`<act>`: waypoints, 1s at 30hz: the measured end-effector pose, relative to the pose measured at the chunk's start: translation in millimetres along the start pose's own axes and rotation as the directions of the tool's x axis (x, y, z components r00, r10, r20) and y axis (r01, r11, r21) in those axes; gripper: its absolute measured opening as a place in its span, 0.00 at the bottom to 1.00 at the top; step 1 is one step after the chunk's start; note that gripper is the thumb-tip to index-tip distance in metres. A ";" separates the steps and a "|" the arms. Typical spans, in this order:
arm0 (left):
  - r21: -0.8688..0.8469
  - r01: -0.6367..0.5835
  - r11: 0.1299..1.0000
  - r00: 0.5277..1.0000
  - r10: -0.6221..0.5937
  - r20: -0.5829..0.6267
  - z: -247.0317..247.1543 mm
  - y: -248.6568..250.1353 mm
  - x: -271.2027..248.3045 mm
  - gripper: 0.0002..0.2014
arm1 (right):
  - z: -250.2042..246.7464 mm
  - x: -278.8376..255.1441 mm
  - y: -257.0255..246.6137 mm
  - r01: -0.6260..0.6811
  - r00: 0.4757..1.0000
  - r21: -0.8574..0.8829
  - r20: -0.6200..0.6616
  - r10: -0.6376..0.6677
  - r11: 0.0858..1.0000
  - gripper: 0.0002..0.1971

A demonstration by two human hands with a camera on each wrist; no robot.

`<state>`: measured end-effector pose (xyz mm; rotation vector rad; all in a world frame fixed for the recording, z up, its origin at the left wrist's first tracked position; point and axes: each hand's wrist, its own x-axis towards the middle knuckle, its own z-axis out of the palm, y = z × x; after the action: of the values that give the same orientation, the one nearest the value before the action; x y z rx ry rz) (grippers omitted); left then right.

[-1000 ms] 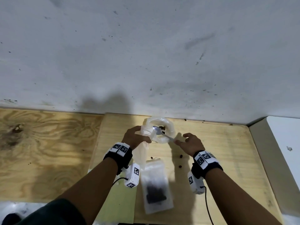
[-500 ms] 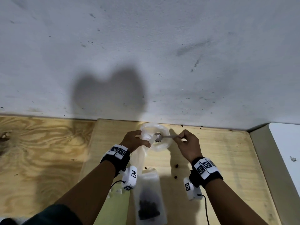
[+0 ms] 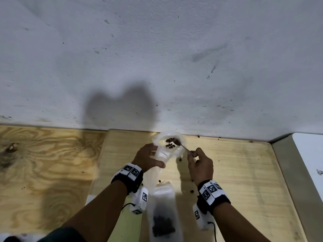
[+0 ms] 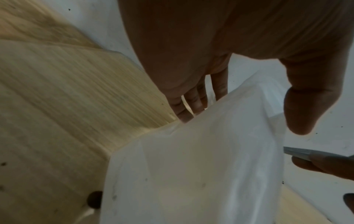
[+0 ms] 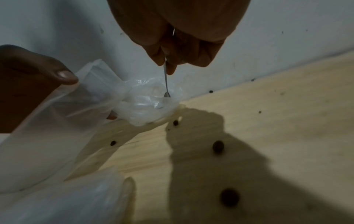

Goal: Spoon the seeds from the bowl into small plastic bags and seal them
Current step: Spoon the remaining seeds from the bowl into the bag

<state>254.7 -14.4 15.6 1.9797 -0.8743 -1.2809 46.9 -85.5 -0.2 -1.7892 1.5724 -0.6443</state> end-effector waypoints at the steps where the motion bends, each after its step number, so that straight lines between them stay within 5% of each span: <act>1: 0.011 -0.003 1.000 1.000 0.003 0.006 0.2 0.1 0.8 0.50 | 2.4 -1.8 0.6 -0.020 1.000 0.033 -0.005 0.020 0.999 0.17; 5: 0.035 -0.004 0.999 1.000 0.005 -0.012 0.8 -1.4 4.6 0.52 | 5.2 -2.5 0.9 -0.117 0.989 0.191 -0.068 0.132 0.975 0.19; 8: 0.062 -0.025 0.998 0.999 0.027 -0.028 2.5 -2.4 6.2 0.44 | -1.5 1.3 -2.2 -0.105 0.985 0.242 -0.109 0.134 0.965 0.17; 16: 0.128 -0.090 0.988 0.994 0.096 -0.048 7.5 -6.6 8.6 0.41 | -13.8 16.5 -17.9 -0.015 0.998 0.127 -0.066 0.023 0.992 0.14; 24: 0.153 -0.093 0.984 0.994 0.099 -0.034 6.0 -4.8 14.5 0.42 | -16.7 19.6 -25.3 -0.132 0.969 0.316 -0.159 0.189 0.940 0.10; 30: 0.135 -0.090 0.987 0.995 0.095 -0.032 11.9 -5.5 14.8 0.41 | -5.4 26.2 -17.1 -0.336 0.906 0.379 -0.119 0.405 0.862 0.12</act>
<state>249.3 -24.5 -0.5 2.0342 -1.0444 -1.1550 58.3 -111.1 14.6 -1.1441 1.7430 -0.8655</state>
